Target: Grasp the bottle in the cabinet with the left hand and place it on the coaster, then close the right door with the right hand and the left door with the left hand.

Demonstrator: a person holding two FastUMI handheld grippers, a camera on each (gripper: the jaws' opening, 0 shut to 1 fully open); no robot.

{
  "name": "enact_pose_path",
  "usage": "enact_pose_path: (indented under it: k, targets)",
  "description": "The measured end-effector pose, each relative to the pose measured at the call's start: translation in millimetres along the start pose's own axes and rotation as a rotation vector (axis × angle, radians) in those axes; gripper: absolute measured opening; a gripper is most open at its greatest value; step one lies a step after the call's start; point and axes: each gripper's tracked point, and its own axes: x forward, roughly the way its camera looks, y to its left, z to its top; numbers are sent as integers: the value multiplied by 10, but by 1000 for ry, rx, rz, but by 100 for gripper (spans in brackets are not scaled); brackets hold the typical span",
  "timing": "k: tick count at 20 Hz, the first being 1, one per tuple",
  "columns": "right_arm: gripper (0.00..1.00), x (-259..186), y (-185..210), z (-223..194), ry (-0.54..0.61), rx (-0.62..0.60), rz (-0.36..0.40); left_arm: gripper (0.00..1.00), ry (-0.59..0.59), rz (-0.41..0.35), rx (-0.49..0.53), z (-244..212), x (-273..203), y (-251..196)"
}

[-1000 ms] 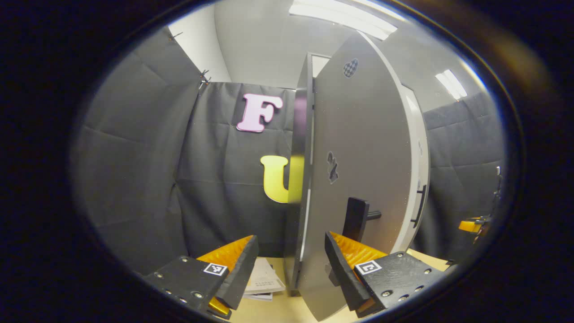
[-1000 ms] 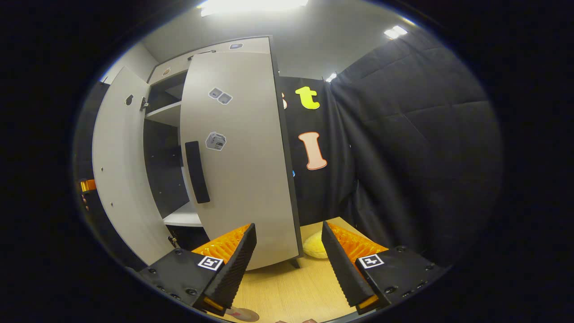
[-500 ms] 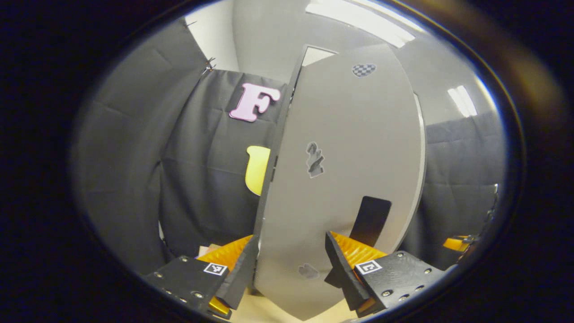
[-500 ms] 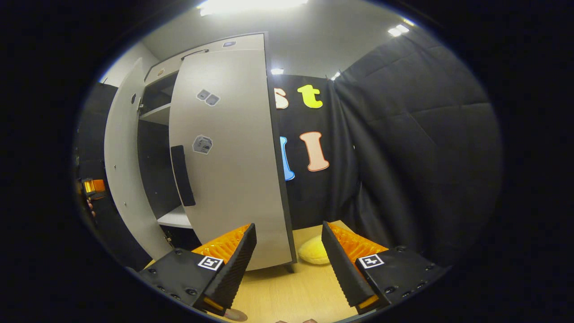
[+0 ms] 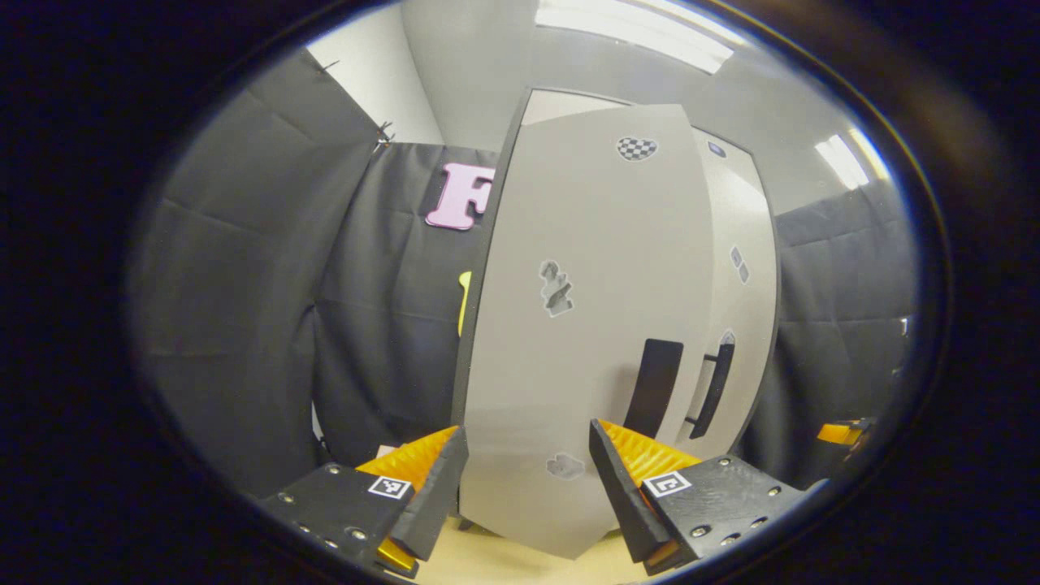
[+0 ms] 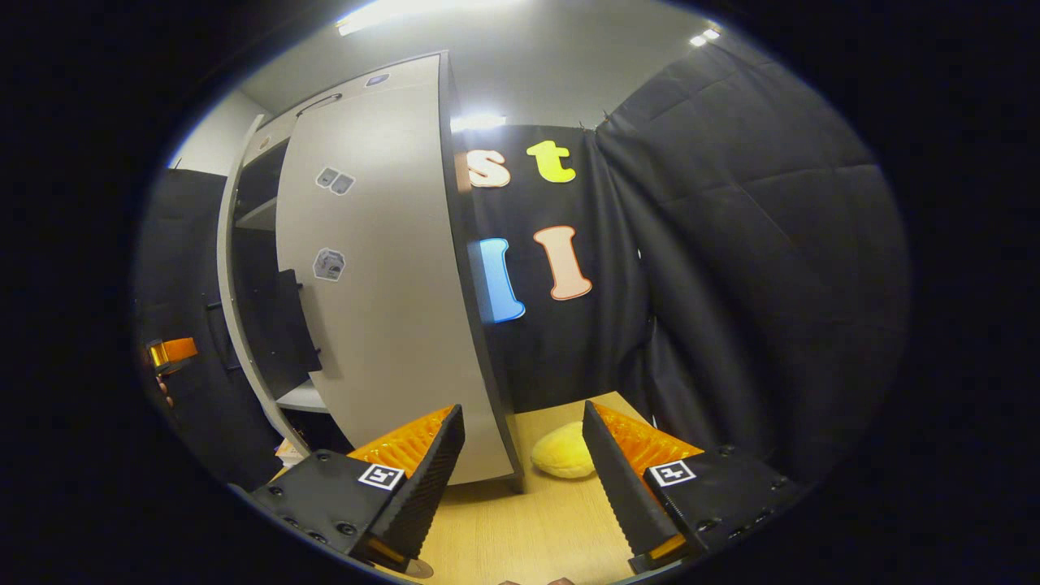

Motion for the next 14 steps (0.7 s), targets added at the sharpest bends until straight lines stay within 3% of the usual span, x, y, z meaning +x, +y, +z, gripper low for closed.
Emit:
enact_pose_path:
  k: [6,14]
  targets:
    - [94,227,4,-271,94,43,121,88,15,144,15,-80,-686,34]
    - [94,411,303,-346,141,123,176,88,154,245,243,-332,-1372,162]
